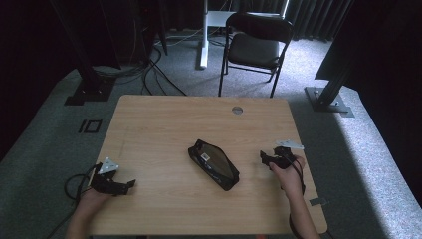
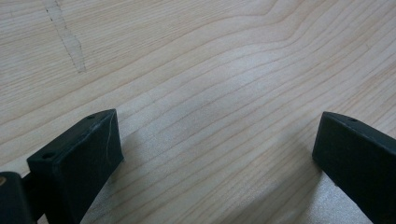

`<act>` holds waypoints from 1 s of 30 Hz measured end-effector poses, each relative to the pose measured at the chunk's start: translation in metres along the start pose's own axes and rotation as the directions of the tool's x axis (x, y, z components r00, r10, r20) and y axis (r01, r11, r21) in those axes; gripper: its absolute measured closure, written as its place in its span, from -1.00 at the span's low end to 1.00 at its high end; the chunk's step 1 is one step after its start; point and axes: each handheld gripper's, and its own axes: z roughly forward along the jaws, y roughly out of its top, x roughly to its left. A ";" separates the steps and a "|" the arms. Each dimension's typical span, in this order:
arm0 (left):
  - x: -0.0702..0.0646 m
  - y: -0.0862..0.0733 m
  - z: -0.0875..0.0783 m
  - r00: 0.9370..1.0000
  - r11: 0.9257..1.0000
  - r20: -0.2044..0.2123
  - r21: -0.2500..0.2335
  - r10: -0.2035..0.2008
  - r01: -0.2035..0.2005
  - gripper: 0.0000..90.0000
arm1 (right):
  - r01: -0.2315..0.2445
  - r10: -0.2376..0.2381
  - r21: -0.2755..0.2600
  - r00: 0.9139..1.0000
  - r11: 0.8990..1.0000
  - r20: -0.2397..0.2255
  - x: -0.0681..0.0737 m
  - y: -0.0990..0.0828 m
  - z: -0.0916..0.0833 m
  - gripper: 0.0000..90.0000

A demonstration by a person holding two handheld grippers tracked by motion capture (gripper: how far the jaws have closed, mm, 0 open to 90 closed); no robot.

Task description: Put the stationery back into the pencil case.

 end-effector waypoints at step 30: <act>0.000 0.000 0.000 1.000 1.000 0.000 0.000 0.000 0.000 -0.96 | -0.057 0.052 0.031 0.986 0.998 0.158 -0.028 -0.057 -0.025 -0.47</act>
